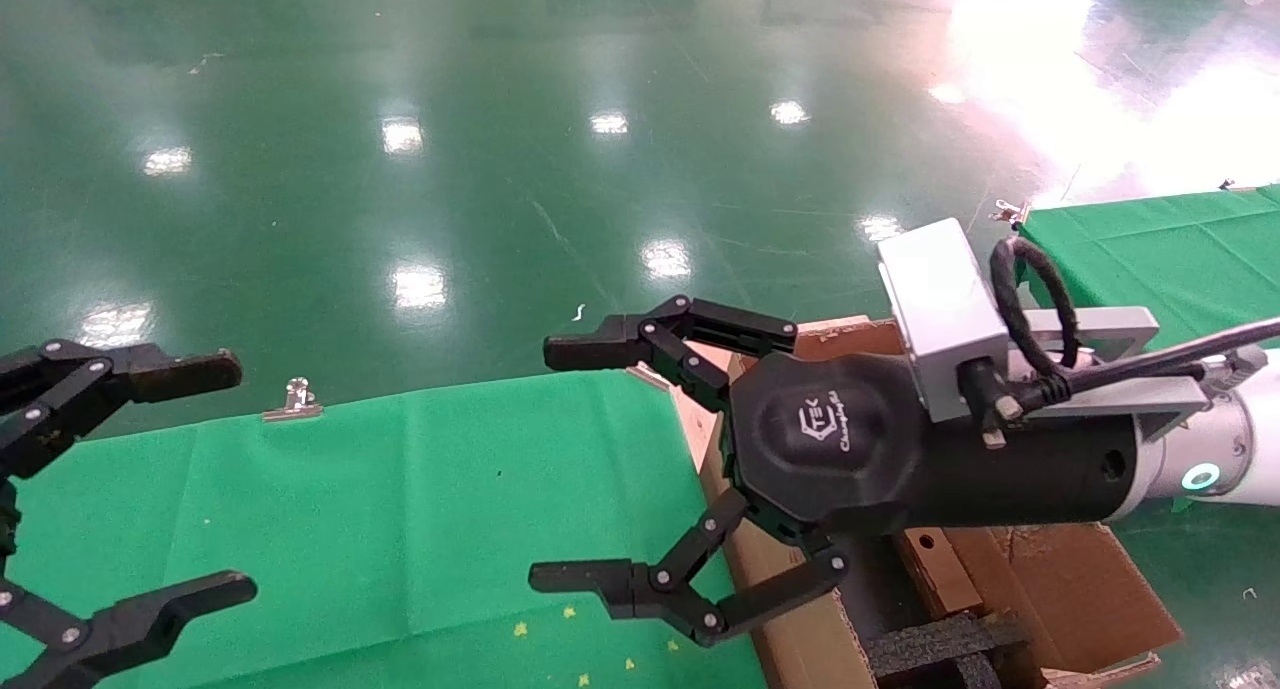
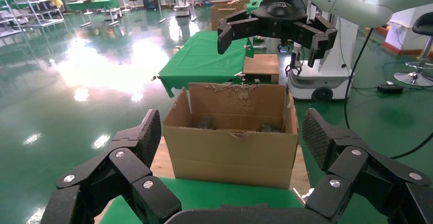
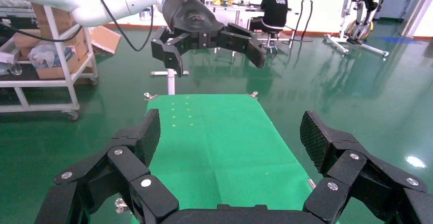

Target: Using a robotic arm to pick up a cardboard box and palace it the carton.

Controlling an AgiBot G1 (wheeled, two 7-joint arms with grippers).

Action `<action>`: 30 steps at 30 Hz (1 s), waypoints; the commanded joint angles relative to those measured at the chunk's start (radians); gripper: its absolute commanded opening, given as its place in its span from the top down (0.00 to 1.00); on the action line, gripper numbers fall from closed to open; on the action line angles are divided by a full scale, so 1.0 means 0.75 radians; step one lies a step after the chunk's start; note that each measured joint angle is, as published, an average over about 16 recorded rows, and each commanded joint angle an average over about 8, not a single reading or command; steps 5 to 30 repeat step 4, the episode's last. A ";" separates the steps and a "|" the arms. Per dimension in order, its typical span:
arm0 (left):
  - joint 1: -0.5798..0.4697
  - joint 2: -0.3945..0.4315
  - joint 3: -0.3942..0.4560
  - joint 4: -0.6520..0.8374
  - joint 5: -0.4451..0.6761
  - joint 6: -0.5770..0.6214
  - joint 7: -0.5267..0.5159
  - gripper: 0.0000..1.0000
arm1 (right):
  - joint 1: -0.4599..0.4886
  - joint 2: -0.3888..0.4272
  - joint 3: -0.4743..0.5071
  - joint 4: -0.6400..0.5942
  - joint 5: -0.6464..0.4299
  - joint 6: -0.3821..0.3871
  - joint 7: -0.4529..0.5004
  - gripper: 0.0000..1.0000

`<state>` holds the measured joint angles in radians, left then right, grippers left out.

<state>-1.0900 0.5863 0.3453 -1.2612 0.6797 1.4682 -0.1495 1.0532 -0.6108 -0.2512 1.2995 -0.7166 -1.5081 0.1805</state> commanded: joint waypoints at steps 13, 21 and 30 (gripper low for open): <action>0.000 0.000 0.000 0.000 0.000 0.000 0.000 0.00 | 0.009 0.000 -0.013 -0.008 -0.005 0.005 0.003 0.00; 0.000 0.000 0.000 0.000 0.000 0.000 0.000 0.00 | 0.009 0.000 -0.013 -0.008 -0.005 0.005 0.003 0.00; 0.000 0.000 0.000 0.000 0.000 0.000 0.000 0.00 | 0.009 0.000 -0.013 -0.008 -0.005 0.005 0.003 0.00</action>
